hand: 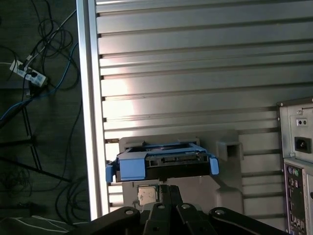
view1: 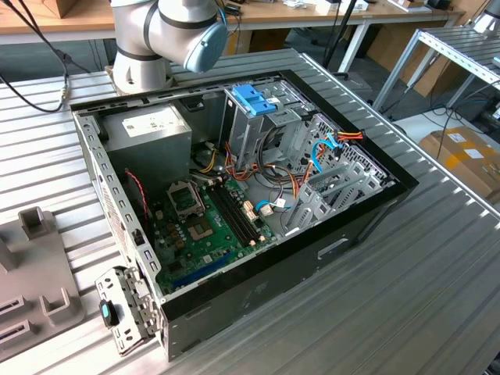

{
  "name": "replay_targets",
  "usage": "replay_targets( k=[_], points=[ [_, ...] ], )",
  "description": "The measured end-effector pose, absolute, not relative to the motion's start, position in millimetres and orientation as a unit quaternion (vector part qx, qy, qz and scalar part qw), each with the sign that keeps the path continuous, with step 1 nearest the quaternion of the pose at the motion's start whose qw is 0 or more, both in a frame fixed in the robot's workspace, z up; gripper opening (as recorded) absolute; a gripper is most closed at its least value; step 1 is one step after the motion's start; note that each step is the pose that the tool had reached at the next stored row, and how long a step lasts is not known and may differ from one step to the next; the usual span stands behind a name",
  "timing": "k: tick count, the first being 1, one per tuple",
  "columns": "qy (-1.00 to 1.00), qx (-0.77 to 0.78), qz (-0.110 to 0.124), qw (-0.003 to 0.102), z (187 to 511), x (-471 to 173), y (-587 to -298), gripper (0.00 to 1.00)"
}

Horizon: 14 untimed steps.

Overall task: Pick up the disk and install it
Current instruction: 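Reach for the disk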

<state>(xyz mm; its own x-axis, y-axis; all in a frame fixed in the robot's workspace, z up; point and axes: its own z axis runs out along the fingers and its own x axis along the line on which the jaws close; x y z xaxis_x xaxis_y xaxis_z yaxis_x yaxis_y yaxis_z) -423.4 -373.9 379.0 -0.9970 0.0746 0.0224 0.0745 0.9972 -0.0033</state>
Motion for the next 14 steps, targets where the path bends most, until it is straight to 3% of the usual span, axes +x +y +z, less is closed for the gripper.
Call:
replay_targets(
  k=[14],
  points=[
    [-0.999,-0.037,0.001,0.011,377.8,-426.3,-373.5,0.11]
  ],
)
